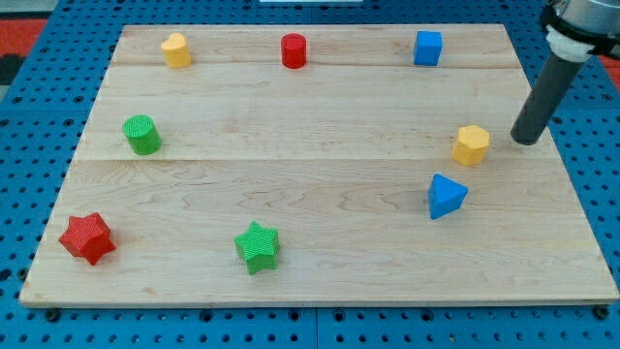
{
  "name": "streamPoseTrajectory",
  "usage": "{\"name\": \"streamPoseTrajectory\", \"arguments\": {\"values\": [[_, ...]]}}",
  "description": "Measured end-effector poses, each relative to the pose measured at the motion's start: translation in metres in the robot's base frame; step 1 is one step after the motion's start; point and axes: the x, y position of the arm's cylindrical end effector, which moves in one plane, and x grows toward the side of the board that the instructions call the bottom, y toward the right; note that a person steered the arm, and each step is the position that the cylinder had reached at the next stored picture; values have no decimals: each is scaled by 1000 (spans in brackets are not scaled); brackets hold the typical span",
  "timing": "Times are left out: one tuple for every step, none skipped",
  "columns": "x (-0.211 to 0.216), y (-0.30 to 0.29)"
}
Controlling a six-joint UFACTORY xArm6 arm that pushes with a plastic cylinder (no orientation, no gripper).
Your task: Move the green star diagonally top right to the red star
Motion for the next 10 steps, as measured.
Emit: {"name": "streamPoseTrajectory", "arguments": {"values": [[16, -19], [73, -33], [157, -50], [194, -122], [195, -214], [185, -305], [166, -305], [123, -281], [84, -285], [60, -298]]}}
